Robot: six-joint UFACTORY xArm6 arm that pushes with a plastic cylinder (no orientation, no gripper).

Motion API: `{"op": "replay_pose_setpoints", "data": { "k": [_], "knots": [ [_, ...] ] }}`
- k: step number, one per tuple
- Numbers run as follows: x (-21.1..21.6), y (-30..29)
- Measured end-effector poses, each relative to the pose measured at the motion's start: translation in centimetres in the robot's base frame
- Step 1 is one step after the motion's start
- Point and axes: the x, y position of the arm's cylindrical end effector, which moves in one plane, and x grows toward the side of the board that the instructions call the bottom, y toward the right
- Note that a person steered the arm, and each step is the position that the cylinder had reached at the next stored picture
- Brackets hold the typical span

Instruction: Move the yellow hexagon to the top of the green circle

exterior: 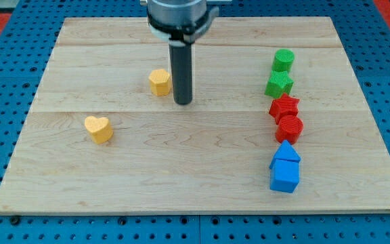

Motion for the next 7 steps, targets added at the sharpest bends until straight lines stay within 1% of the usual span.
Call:
{"op": "replay_pose_setpoints", "data": {
  "k": [1,2,3,4,6,7],
  "knots": [
    [-3.6,-2.7],
    [-7.3,-2.2],
    [-5.3,-5.4],
    [-6.6,-9.5],
    [-14.6,5.8],
    [-16.0,3.5]
  ]
}}
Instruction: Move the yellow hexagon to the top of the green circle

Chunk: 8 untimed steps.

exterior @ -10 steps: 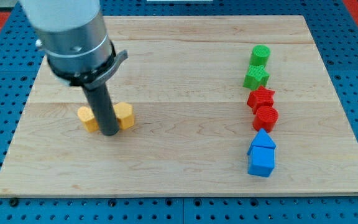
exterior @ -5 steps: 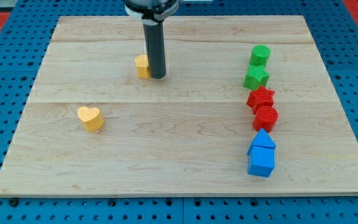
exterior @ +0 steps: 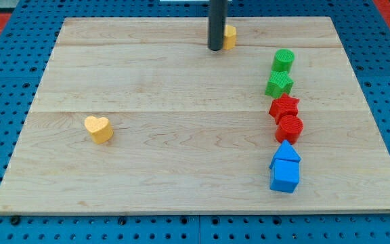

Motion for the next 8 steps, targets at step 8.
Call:
{"op": "replay_pose_setpoints", "data": {
  "k": [8],
  "knots": [
    [-8.2,10.8]
  ]
}}
